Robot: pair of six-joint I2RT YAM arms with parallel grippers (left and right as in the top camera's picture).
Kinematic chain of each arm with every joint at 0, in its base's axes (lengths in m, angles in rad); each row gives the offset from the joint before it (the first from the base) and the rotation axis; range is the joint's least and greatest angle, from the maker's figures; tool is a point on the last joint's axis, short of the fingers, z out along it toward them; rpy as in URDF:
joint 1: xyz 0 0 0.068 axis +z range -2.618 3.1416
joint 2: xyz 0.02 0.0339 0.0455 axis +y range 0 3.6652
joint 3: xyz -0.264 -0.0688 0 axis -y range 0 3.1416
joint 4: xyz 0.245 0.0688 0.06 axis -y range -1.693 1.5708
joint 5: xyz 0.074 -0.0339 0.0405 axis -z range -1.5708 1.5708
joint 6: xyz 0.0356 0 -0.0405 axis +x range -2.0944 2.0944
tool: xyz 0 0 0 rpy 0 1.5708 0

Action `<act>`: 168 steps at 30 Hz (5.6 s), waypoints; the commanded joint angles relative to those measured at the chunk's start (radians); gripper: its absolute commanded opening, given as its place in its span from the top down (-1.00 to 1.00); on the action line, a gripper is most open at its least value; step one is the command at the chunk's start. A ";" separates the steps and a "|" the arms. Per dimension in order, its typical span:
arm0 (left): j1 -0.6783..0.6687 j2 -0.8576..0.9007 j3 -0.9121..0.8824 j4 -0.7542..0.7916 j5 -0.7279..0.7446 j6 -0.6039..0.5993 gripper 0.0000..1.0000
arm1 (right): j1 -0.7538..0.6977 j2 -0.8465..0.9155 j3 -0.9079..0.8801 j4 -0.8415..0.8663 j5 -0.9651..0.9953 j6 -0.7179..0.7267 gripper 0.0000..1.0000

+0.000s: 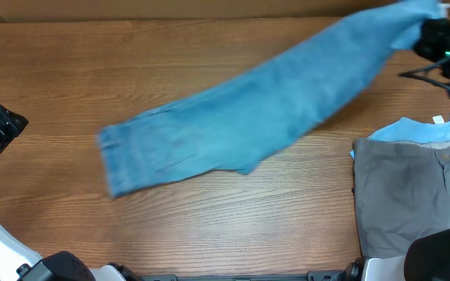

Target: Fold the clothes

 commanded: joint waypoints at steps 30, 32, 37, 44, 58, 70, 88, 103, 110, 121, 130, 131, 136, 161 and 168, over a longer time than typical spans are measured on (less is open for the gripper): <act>-0.007 -0.009 -0.003 -0.004 0.009 0.023 -0.64 | 0.870 0.195 0.017 -0.167 0.067 0.208 0.92; -0.007 -0.009 -0.003 -0.007 0.009 0.023 -0.64 | 0.895 0.228 0.017 -0.109 -0.002 0.216 0.92; -0.007 -0.009 -0.003 -0.013 0.009 0.023 -0.64 | 0.971 0.246 0.017 -0.040 0.010 0.226 0.92; -0.008 -0.009 -0.003 -0.021 0.009 0.023 -0.64 | 1.038 0.303 0.017 -0.020 0.151 0.247 0.92; -0.008 -0.009 -0.003 -0.029 0.008 0.023 -0.64 | 1.046 0.397 0.017 0.087 -0.010 0.162 -0.46; -0.097 -0.009 -0.003 -0.011 0.103 0.125 -0.39 | 0.915 0.231 0.017 -0.080 0.041 0.168 -0.26; -0.783 0.378 -0.003 0.158 -0.029 0.159 0.17 | 0.433 0.133 0.014 -0.649 -0.027 0.094 0.04; -0.825 0.737 -0.003 0.172 -0.393 -0.009 0.39 | 0.474 0.532 -0.031 -0.731 -0.029 0.006 0.72; -0.729 0.727 -0.003 0.146 -0.454 -0.050 0.42 | 0.474 0.557 -0.159 -0.676 0.104 0.071 0.73; -0.674 0.586 -0.002 0.136 -0.360 0.008 -0.11 | 0.483 0.292 -0.159 -0.676 -0.150 -0.124 0.54; -0.668 0.555 -0.002 0.165 -0.206 0.047 -0.93 | 0.459 0.245 -0.163 -0.528 -0.047 -0.061 0.40; -0.668 0.555 -0.002 0.164 -0.207 0.046 -0.93 | 0.459 0.251 -0.163 -0.507 -0.008 -0.035 0.41; -0.668 0.555 -0.002 0.164 -0.207 0.046 -1.00 | 0.459 0.285 -0.163 -0.438 0.206 0.091 0.39; -0.382 0.542 0.207 -0.052 -0.066 0.183 -1.00 | 0.447 0.592 -0.164 -0.402 0.217 0.087 0.74; -0.388 0.542 0.108 -0.003 0.022 0.253 -1.00 | 0.447 0.592 -0.164 -0.407 0.217 0.087 0.63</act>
